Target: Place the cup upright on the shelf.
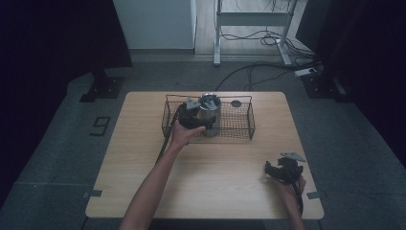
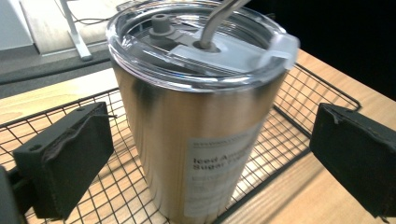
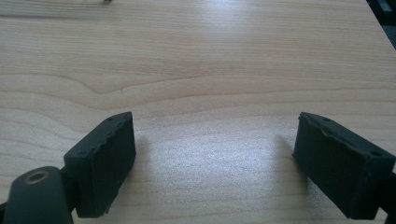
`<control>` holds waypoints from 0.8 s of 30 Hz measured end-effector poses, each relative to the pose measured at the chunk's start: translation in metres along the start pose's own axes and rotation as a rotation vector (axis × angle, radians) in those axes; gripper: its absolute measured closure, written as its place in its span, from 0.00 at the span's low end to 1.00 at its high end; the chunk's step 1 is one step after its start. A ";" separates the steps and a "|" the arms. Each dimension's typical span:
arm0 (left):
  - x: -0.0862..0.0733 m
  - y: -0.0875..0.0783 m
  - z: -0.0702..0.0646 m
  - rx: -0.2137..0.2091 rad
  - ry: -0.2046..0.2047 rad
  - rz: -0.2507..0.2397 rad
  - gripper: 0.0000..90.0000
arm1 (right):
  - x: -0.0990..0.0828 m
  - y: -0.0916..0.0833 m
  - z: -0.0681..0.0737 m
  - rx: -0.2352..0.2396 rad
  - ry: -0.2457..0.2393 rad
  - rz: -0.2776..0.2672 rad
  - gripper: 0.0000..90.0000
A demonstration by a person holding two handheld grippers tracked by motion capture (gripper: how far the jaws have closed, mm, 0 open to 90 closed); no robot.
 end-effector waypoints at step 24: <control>-0.041 -0.065 -0.023 -0.049 0.009 -0.012 0.02 | 0.000 0.000 0.000 0.000 0.003 0.000 0.14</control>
Point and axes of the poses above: each handheld gripper's, and its own axes: y roughly forward along the jaws, x roughly out of its top, z roughly to its left, the point moved 10 cm from there along y, roughly forward along the jaws, and after that the axes turned 13 degrees about z, right-handed, at the moved point
